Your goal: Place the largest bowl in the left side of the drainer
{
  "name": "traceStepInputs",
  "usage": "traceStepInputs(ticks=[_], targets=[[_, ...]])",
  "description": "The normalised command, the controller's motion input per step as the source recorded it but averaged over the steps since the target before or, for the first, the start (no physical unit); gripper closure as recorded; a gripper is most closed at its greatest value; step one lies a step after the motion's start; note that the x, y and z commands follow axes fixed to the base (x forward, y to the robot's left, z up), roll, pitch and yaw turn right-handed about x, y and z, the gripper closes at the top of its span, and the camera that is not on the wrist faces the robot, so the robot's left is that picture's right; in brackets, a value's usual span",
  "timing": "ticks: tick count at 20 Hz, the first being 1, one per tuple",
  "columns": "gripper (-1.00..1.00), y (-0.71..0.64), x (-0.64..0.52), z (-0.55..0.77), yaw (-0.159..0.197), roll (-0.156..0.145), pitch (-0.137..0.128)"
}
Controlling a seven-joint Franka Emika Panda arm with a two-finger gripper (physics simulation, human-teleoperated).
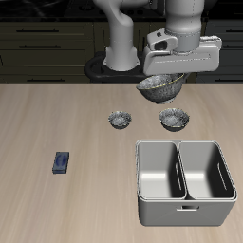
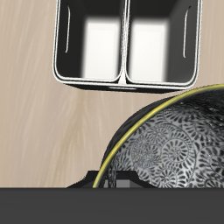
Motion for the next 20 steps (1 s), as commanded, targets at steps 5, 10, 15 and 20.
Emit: traceStepInputs(ticks=[5, 10, 15, 20], targets=[[1.00, 0.14, 0.15, 0.06, -0.001, 0.003, 0.008], [1.00, 0.16, 0.13, 0.07, 0.014, 0.012, -0.006], [1.00, 0.16, 0.14, -0.03, -0.003, 0.007, 0.014], [1.00, 0.11, 0.23, 0.05, -0.002, -0.019, -0.003]])
